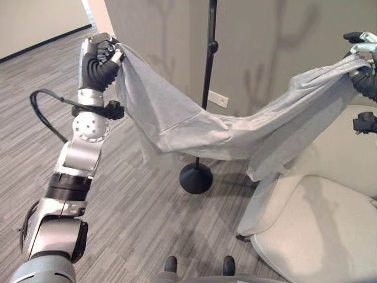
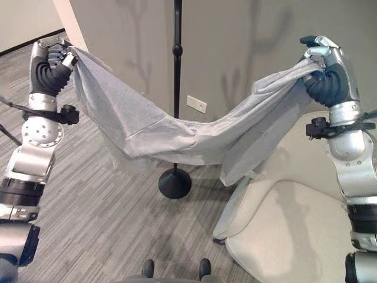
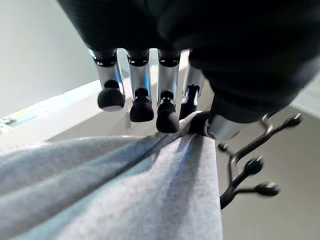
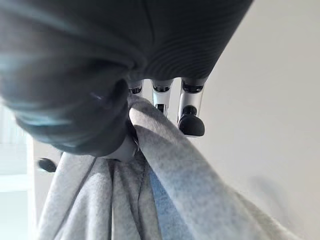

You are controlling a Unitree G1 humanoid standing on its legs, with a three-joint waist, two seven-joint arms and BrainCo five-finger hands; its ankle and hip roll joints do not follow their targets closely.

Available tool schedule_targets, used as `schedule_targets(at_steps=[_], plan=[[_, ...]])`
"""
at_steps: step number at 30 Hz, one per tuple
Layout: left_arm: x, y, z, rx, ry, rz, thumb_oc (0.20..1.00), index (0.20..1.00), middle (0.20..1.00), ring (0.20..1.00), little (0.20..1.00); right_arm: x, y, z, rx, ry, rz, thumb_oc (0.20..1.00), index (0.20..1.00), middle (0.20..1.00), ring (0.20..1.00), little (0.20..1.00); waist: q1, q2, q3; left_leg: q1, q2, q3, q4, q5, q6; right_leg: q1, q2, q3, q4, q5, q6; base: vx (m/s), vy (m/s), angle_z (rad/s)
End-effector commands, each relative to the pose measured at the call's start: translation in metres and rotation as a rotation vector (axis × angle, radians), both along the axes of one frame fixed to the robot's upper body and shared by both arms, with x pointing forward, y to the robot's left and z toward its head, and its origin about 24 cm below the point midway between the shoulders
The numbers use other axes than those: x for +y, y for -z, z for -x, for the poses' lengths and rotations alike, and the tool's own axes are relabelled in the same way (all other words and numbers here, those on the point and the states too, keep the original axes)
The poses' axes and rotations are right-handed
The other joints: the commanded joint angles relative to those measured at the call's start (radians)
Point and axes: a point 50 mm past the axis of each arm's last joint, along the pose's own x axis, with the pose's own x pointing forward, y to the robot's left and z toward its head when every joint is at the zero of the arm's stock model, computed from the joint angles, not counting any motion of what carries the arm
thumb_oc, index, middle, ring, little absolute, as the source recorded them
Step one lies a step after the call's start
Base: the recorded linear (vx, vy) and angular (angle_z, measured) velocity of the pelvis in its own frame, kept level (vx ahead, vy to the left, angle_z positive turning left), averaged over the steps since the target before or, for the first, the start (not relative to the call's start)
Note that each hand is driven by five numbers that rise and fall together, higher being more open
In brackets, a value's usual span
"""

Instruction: Hang the clothes on the sofa on the clothes rack.

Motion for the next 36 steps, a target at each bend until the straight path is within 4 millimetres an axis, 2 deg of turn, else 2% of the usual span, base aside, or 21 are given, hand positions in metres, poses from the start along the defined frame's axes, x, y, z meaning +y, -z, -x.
schedule_targets(at_steps=[1, 5, 6, 7, 9, 10, 12, 14, 16, 17, 19, 20, 22, 23, 25, 26, 28, 30, 32, 36], plan=[[-0.001, -0.020, 0.006, -0.108, 0.075, 0.028, 0.200, 0.200, 0.200, 0.200, 0.200, 0.004, -0.026, 0.013, -0.141, -0.075, -0.005, 0.200, 0.200, 0.200, 0.200, 0.200, 0.007, -0.008, -0.138, 0.037, -0.023, 0.021, 0.001, -0.114, 0.001, 0.007, -0.036, -0.006, 0.006, -0.013, 0.062, 0.04, 0.006, 0.00], [-0.003, -0.037, 0.008, -0.189, 0.093, 0.072, 0.200, 0.200, 0.200, 0.200, 0.200, 0.007, -0.039, 0.013, -0.226, -0.073, -0.010, 0.200, 0.200, 0.200, 0.200, 0.200, 0.010, -0.002, -0.147, 0.040, -0.023, 0.026, 0.001, -0.119, 0.002, 0.008, -0.041, -0.004, 0.006, -0.014, 0.066, 0.00, 0.000, 0.00], [-0.007, -0.055, 0.002, -0.224, 0.076, 0.030, 0.200, 0.200, 0.200, 0.200, 0.200, 0.009, -0.054, 0.008, -0.272, -0.051, 0.008, 0.200, 0.200, 0.200, 0.200, 0.200, 0.011, 0.001, -0.154, 0.044, -0.021, 0.033, 0.001, -0.122, 0.001, 0.009, -0.042, -0.002, 0.006, -0.014, 0.069, 0.00, 0.000, 0.00], [-0.009, -0.065, -0.002, -0.239, 0.067, 0.014, 0.200, 0.200, 0.200, 0.200, 0.200, 0.010, -0.062, 0.004, -0.299, -0.034, 0.017, 0.200, 0.200, 0.200, 0.200, 0.200, 0.011, 0.002, -0.153, 0.045, -0.021, 0.035, 0.001, -0.121, 0.000, 0.008, -0.042, -0.001, 0.006, -0.014, 0.069, 0.02, 0.017, -0.09], [-0.015, -0.102, -0.020, -0.260, 0.013, -0.034, 0.200, 0.200, 0.200, 0.200, 0.200, 0.006, -0.096, -0.011, -0.353, 0.070, 0.054, 0.200, 0.200, 0.200, 0.200, 0.200, 0.013, 0.003, -0.163, 0.045, -0.018, 0.045, 0.001, -0.117, -0.004, 0.005, -0.041, -0.003, 0.006, -0.010, 0.074, 0.02, 0.015, -0.13], [-0.017, -0.112, -0.024, -0.270, 0.004, -0.031, 0.200, 0.200, 0.200, 0.200, 0.200, 0.004, -0.106, -0.016, -0.365, 0.102, 0.051, 0.200, 0.200, 0.200, 0.200, 0.200, 0.011, 0.004, -0.162, 0.046, -0.015, 0.049, 0.001, -0.118, -0.006, 0.005, -0.041, -0.005, 0.006, -0.010, 0.076, 0.02, 0.010, -0.13], [-0.017, -0.131, -0.034, -0.262, -0.054, -0.046, 0.200, 0.200, 0.200, 0.200, 0.200, 0.000, -0.123, -0.029, -0.352, 0.166, 0.047, 0.200, 0.200, 0.200, 0.200, 0.200, 0.009, 0.005, -0.161, 0.049, -0.011, 0.055, 0.001, -0.126, -0.009, 0.005, -0.038, -0.004, 0.006, -0.015, 0.078, 0.04, 0.004, -0.12], [-0.019, -0.141, -0.043, -0.237, -0.069, -0.010, 0.200, 0.200, 0.200, 0.200, 0.200, -0.007, -0.135, -0.039, -0.324, 0.243, 0.033, 0.200, 0.200, 0.200, 0.200, 0.200, 0.007, -0.004, -0.160, 0.041, -0.011, 0.059, 0.001, -0.110, -0.012, -0.004, -0.039, -0.004, 0.006, -0.001, 0.079, -0.01, 0.003, -0.02], [-0.017, -0.152, -0.045, -0.233, -0.098, -0.009, 0.200, 0.200, 0.200, 0.200, 0.200, -0.005, -0.148, -0.046, -0.323, 0.269, 0.026, 0.200, 0.200, 0.200, 0.200, 0.200, 0.001, 0.004, -0.154, 0.042, -0.008, 0.062, 0.001, -0.119, -0.014, -0.007, -0.036, -0.003, 0.006, -0.007, 0.082, 0.00, 0.002, -0.04], [-0.017, -0.162, -0.052, -0.207, -0.136, 0.001, 0.200, 0.200, 0.200, 0.200, 0.200, -0.009, -0.157, -0.058, -0.289, 0.322, -0.024, 0.200, 0.200, 0.200, 0.200, 0.200, -0.003, -0.003, -0.149, 0.026, -0.009, 0.066, 0.001, -0.094, -0.017, -0.027, -0.036, 0.001, 0.006, 0.015, 0.084, 0.02, 0.000, -0.08], [-0.007, -0.177, -0.053, -0.188, -0.208, 0.012, 0.200, 0.200, 0.200, 0.200, 0.200, -0.004, -0.178, -0.067, -0.264, 0.360, -0.053, 0.200, 0.200, 0.200, 0.200, 0.200, -0.011, 0.012, -0.135, 0.014, -0.002, 0.072, 0.001, -0.104, -0.021, -0.043, -0.029, 0.006, 0.006, 0.008, 0.087, 0.00, -0.001, -0.14], [-0.003, -0.179, -0.059, -0.136, -0.273, 0.010, 0.200, 0.200, 0.200, 0.200, 0.200, -0.005, -0.180, -0.078, -0.200, 0.421, -0.070, 0.200, 0.200, 0.200, 0.200, 0.200, -0.013, 0.010, -0.126, -0.003, 0.001, 0.073, 0.001, -0.094, -0.025, -0.062, -0.025, 0.008, 0.006, 0.016, 0.088, -0.03, -0.003, -0.13], [0.002, -0.185, -0.058, -0.129, -0.302, 0.030, 0.200, 0.200, 0.200, 0.200, 0.200, -0.004, -0.188, -0.082, -0.177, 0.448, -0.089, 0.200, 0.200, 0.200, 0.200, 0.200, -0.015, 0.012, -0.112, -0.020, 0.002, 0.075, 0.001, -0.087, -0.029, -0.081, -0.023, 0.010, 0.006, 0.023, 0.089, -0.07, -0.014, -0.10], [0.003, -0.190, -0.060, -0.096, -0.354, 0.022, 0.200, 0.200, 0.200, 0.200, 0.200, -0.004, -0.188, -0.089, -0.110, 0.511, -0.094, 0.200, 0.200, 0.200, 0.200, 0.200, -0.014, 0.012, -0.085, -0.056, 0.006, 0.074, 0.001, -0.072, -0.033, -0.116, -0.018, 0.014, 0.006, 0.033, 0.091, -0.10, -0.019, -0.10], [0.007, -0.192, -0.060, -0.078, -0.373, 0.046, 0.200, 0.200, 0.200, 0.200, 0.200, -0.006, -0.188, -0.091, -0.079, 0.558, -0.100, 0.200, 0.200, 0.200, 0.200, 0.200, -0.016, 0.007, -0.068, -0.082, 0.009, 0.075, 0.001, -0.060, -0.038, -0.142, -0.015, 0.013, 0.006, 0.043, 0.092, -0.12, -0.024, -0.05], [0.009, -0.198, -0.057, -0.087, -0.367, 0.079, 0.200, 0.200, 0.200, 0.200, 0.200, -0.006, -0.193, -0.089, -0.077, 0.576, -0.106, 0.200, 0.200, 0.200, 0.200, 0.200, -0.016, 0.010, -0.057, -0.114, 0.012, 0.075, 0.001, -0.049, -0.041, -0.171, -0.014, 0.014, 0.006, 0.053, 0.094, -0.13, -0.018, 0.03], [0.022, -0.196, -0.054, -0.086, -0.353, 0.188, 0.200, 0.200, 0.200, 0.200, 0.200, -0.015, -0.197, -0.083, -0.077, 0.587, -0.177, 0.200, 0.200, 0.200, 0.200, 0.200, -0.015, 0.008, -0.051, -0.160, 0.012, 0.070, 0.001, -0.037, -0.044, -0.214, -0.006, 0.016, 0.006, 0.058, 0.094, -0.04, -0.003, 0.02], [0.030, -0.195, -0.052, -0.075, -0.352, 0.222, 0.200, 0.200, 0.200, 0.200, 0.200, -0.022, -0.199, -0.078, -0.081, 0.586, -0.208, 0.200, 0.200, 0.200, 0.200, 0.200, -0.018, 0.005, -0.054, -0.183, 0.008, 0.058, 0.001, -0.029, -0.045, -0.232, -0.003, 0.019, 0.006, 0.057, 0.093, 0.03, 0.008, 0.01], [0.041, -0.191, -0.048, -0.084, -0.331, 0.286, 0.200, 0.200, 0.200, 0.200, 0.200, -0.023, -0.201, -0.076, -0.088, 0.570, -0.202, 0.200, 0.200, 0.200, 0.200, 0.200, -0.021, 0.002, -0.053, -0.184, 0.003, 0.048, 0.001, -0.034, -0.040, -0.229, -0.004, 0.026, 0.006, 0.048, 0.091, 0.08, 0.045, 0.00], [0.043, -0.187, -0.047, -0.117, -0.289, 0.306, 0.200, 0.200, 0.200, 0.200, 0.200, -0.022, -0.202, -0.073, -0.131, 0.539, -0.176, 0.200, 0.200, 0.200, 0.200, 0.200, -0.021, 0.005, -0.062, -0.139, -0.016, 0.037, 0.001, -0.066, -0.019, -0.184, -0.018, 0.036, 0.006, 0.031, 0.093, 0.14, 0.085, -0.06]])
